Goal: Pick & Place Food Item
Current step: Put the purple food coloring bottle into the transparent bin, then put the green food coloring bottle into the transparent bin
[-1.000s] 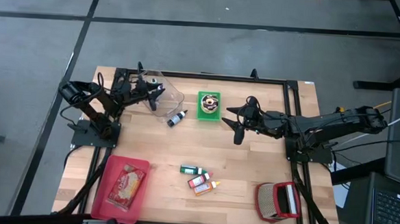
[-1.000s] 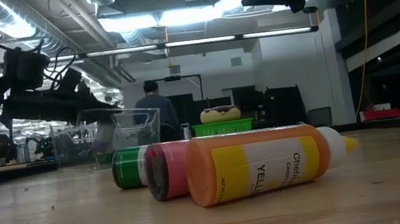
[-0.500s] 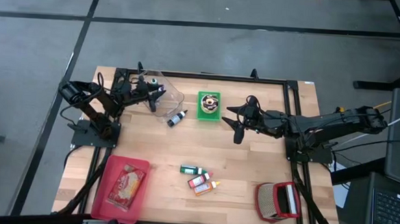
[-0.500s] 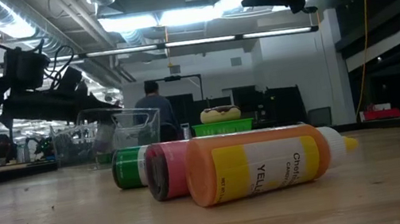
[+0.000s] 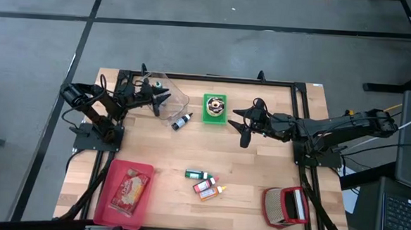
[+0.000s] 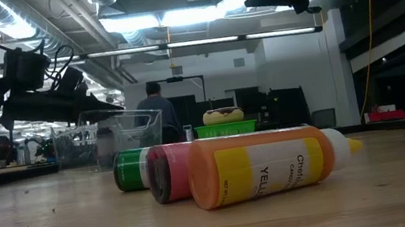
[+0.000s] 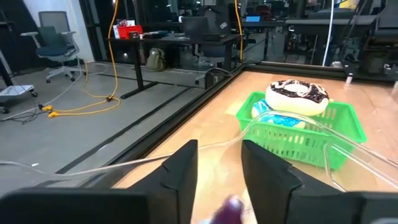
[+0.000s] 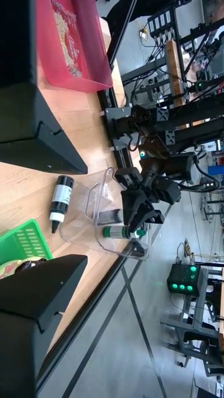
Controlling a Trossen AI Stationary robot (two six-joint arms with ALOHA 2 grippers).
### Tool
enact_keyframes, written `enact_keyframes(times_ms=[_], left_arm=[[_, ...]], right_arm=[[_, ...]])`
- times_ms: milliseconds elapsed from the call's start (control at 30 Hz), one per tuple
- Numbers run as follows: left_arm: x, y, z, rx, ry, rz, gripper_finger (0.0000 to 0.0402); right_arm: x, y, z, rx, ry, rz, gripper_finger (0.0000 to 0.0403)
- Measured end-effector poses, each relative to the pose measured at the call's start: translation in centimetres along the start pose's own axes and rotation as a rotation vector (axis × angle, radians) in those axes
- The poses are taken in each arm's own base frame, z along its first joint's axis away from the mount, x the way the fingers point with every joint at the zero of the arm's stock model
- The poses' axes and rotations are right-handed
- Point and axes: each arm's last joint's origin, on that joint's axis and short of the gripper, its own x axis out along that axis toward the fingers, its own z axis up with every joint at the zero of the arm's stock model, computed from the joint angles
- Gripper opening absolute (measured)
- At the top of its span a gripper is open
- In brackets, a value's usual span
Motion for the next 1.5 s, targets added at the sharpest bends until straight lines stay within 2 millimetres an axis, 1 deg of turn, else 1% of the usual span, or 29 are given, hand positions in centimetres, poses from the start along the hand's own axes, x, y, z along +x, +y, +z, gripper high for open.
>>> enact_keyframes(times_ms=[200,367,467,733,967,1067,1233,1433,1500], left_arm=[[0.0,0.0,0.0,0.0,-0.001,-0.007,0.0067],[0.0,0.0,0.0,0.0,0.0,-0.007,0.0052],[0.0,0.0,0.0,0.015,0.0,-0.003,0.0058],[-0.5,1.1,0.1,0.025,-0.01,0.06,0.01],[-0.7,1.5,0.7,0.031,-0.075,0.076,0.0127],[-0.8,1.3,1.5,0.042,-0.15,0.02,0.0133],[-0.3,1.1,3.0,0.044,-0.222,-0.065,0.0136],[0.8,0.6,6.2,0.049,-0.35,-0.193,0.0135],[1.1,0.2,7.4,0.046,-0.386,-0.275,0.0136]], right_arm=[[0.0,0.0,0.0,0.0,0.001,0.003,0.0226],[0.0,0.0,0.0,0.0,0.001,0.003,0.0226],[0.0,0.0,0.0,0.0,0.001,0.003,0.0226],[0.0,0.0,0.0,-0.003,0.001,0.003,0.0226],[0.0,0.0,0.0,-0.003,0.001,0.003,0.0226],[0.0,0.0,0.0,-0.003,0.001,0.002,0.0226],[0.0,0.0,0.0,-0.004,0.001,0.001,0.0226],[0.1,-0.3,0.1,-0.001,-0.001,-0.013,0.0226],[0.1,-0.4,0.1,-0.001,-0.001,-0.016,0.0226]])
